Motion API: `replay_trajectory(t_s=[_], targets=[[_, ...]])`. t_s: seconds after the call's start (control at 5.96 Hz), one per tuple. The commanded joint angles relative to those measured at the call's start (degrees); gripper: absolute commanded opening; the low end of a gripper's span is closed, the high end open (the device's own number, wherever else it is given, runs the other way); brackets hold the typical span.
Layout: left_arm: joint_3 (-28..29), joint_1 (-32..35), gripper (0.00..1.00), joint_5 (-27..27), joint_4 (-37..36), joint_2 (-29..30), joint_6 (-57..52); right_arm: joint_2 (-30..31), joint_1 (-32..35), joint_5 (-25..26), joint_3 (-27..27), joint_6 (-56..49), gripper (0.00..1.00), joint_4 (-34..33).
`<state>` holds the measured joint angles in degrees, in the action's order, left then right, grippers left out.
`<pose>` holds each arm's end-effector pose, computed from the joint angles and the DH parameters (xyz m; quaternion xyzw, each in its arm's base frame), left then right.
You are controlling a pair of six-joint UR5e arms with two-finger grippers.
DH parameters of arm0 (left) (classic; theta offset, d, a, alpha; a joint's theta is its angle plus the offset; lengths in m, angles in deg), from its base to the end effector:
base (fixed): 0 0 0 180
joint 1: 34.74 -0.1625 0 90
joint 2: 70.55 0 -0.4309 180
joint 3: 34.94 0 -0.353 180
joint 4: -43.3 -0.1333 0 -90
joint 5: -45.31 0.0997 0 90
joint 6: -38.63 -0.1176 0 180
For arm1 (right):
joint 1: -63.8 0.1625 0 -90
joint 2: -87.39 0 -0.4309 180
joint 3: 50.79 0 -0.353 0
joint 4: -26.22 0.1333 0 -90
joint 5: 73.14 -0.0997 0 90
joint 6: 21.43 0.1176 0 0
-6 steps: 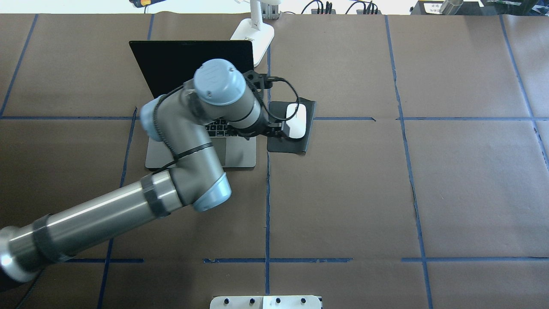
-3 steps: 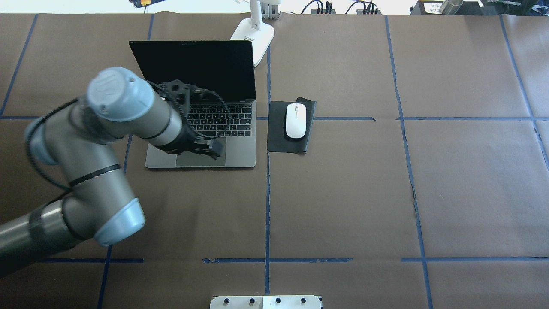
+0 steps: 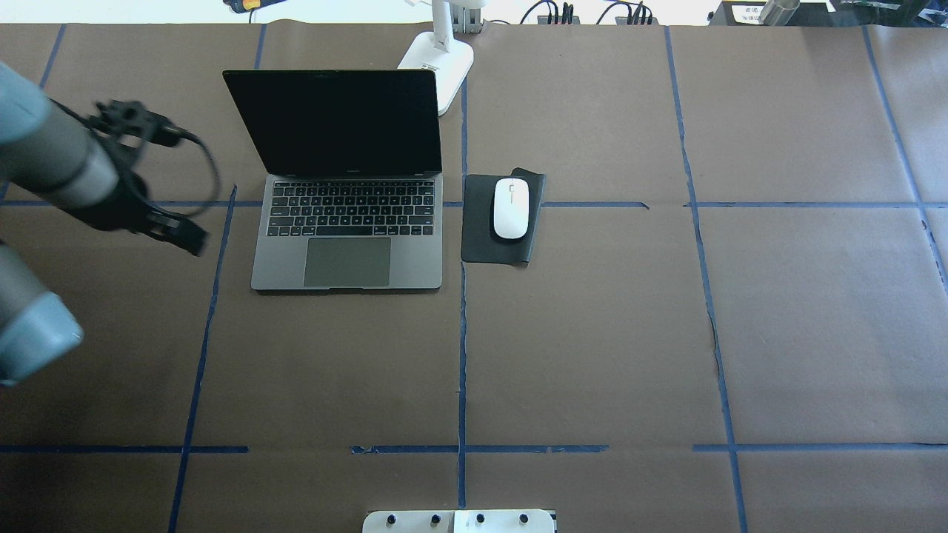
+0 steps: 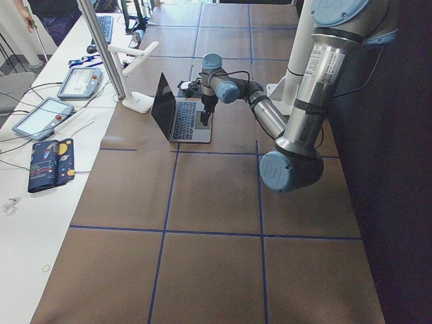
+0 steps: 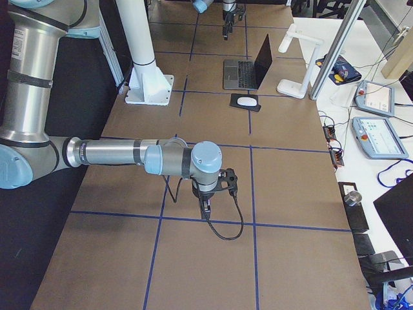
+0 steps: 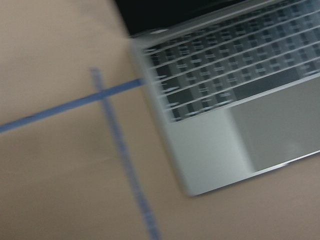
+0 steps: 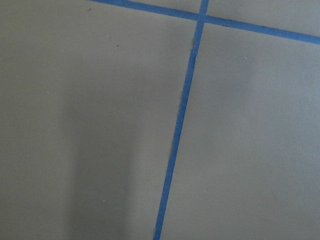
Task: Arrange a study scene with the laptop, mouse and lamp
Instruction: 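Open the left gripper and withdraw the left arm from the mouse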
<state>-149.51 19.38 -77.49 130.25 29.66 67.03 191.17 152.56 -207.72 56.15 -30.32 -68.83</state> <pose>0.2385 -0.4484 0.4169 0.0776 0.3695 0.1372 0.9158 0.0432 -0.3477 0.6485 0.0101 -0.3794 -0.0754 0.9221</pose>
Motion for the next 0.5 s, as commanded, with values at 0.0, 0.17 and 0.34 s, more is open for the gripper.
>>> replay_trajectory(t_s=[0.0, 0.17, 0.34], targets=[[0.13, 15.94, 1.0, -7.53, -0.91, -11.74, -14.69, -0.68, 0.0, 0.02, -0.07, 1.95, 1.0, 0.04], [0.66, 22.63, 1.0, -7.54, -1.34, -16.06, -21.9, -1.21, 0.0, 0.02, -0.15, 1.95, 1.0, 0.13], [0.57, 26.0, 1.0, -8.06, -0.91, -20.71, -23.37, -1.3, -0.09, -0.07, -0.15, 1.95, 1.0, 0.13]])
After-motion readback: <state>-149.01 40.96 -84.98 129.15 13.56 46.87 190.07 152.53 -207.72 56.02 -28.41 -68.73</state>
